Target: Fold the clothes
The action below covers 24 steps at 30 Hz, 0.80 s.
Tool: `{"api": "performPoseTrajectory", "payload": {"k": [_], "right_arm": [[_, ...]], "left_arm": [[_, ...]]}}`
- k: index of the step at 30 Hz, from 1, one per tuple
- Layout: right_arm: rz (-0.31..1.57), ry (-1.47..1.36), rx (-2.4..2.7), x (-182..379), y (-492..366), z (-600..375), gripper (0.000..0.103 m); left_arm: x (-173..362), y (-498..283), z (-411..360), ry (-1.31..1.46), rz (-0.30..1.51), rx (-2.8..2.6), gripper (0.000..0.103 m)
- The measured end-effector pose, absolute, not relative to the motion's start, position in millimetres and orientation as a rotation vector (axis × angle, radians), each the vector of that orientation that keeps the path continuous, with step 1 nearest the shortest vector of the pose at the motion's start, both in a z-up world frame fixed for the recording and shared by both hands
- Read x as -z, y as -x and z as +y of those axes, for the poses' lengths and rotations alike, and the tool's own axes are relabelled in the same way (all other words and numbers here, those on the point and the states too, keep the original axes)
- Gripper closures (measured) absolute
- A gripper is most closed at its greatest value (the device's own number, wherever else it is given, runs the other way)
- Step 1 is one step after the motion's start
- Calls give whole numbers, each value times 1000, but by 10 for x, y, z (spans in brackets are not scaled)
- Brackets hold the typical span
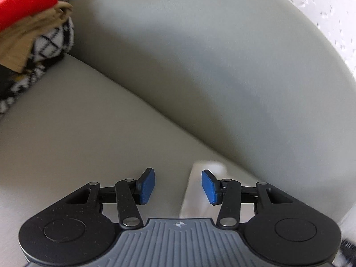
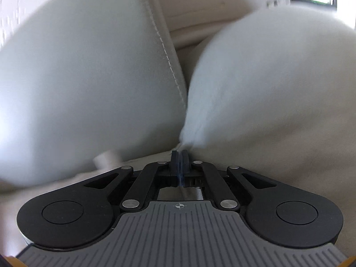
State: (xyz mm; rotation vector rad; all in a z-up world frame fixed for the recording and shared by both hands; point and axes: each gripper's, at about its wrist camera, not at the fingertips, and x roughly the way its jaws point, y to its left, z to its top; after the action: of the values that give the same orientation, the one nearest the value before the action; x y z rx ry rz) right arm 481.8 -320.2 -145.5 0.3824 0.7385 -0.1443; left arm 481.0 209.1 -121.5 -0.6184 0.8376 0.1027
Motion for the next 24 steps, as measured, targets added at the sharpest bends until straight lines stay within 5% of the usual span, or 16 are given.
{"api": "performPoseTrajectory", "payload": {"k": [2, 7, 10, 12, 21, 22, 24], "right_arm": [[725, -463, 110, 1457, -4773, -3299, 100], [646, -495, 36, 1340, -4632, -3338, 87], [614, -484, -2, 1202, -4563, -3320, 63], [625, -459, -13, 1158, -4567, -3294, 56], [763, -443, -73, 1374, -4982, -3160, 66], [757, -412, -69, 1364, -4996, -3104, 97], [744, -348, -59, 1344, -5021, -2991, 102]], "left_arm": [[1253, -4864, 2108, 653, 846, -67, 76], [1272, -4911, 2050, 610, 862, -34, 91], [1246, -4913, 2015, 572, 864, -45, 101], [1195, -4863, 1978, 531, 832, -74, 102], [1028, -4716, 1895, 354, 736, -180, 102], [1030, -4710, 1865, 334, 738, -188, 102], [1014, -4691, 1809, 287, 722, -212, 102]]}}
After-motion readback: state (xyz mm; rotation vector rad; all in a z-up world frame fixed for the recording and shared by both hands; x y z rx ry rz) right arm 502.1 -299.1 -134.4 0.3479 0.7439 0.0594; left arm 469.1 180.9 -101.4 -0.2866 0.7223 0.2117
